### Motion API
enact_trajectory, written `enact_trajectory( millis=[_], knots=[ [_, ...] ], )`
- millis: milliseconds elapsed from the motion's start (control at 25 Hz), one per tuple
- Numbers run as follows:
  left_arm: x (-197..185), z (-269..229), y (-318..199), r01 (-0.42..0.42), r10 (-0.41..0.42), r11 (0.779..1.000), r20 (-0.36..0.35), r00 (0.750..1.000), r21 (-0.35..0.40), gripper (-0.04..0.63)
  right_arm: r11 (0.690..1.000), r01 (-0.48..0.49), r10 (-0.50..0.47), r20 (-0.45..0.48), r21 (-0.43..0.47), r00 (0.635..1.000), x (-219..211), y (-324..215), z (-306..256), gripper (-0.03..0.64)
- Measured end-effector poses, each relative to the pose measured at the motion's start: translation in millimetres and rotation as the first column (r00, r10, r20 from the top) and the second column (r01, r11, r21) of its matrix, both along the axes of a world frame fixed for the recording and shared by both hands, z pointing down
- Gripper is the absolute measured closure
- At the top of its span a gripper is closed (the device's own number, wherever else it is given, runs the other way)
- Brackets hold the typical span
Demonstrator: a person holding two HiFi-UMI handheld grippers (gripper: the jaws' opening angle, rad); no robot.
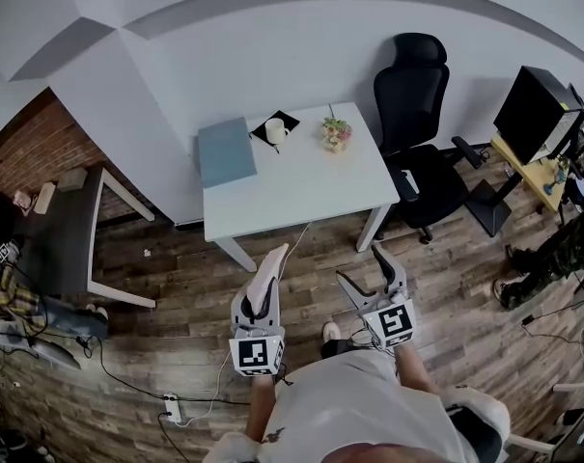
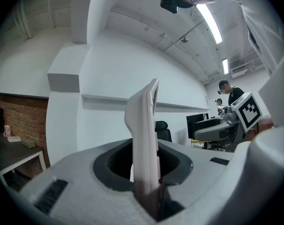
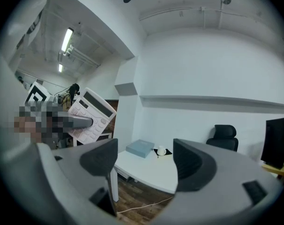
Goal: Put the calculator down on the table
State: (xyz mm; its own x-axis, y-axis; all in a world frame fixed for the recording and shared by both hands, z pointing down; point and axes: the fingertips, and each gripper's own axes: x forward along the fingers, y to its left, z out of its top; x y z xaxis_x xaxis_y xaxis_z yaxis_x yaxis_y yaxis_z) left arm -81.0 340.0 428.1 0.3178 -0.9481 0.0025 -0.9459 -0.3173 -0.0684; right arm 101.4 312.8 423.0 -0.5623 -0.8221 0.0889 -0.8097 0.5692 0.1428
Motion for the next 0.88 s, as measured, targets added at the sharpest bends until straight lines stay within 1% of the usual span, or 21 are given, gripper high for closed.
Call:
enact_trajectory(
  millis=[440,600,720,880],
  knots=[
    [19.8,-5.7,-48.2,0.036,-0.036,0.999,0.025,0.999,0.004,0.497,0.999,0.042,-0.042,0.015,-0.001,0.999,16.0,-54.0,0.6,0.250],
    [30.8,-9.0,-63.5,0.047,-0.047,0.999,0.036,0.998,0.008,0.497,0.998,0.055,-0.055,0.012,0.021,0.998,26.8,-72.2,-0.6,0.250],
    [36.3,-8.3,-71.2,0.055,-0.055,0.998,0.040,0.998,0.009,0.497,0.998,0.057,-0.057,0.012,0.004,0.998,31.9,-80.5,-0.6,0.252],
    [38.9,-4.3,-81.6,0.063,-0.063,0.998,0.048,0.997,0.002,0.497,0.998,0.061,-0.061,0.016,0.006,0.998,35.0,-93.1,1.6,0.253]
  ],
)
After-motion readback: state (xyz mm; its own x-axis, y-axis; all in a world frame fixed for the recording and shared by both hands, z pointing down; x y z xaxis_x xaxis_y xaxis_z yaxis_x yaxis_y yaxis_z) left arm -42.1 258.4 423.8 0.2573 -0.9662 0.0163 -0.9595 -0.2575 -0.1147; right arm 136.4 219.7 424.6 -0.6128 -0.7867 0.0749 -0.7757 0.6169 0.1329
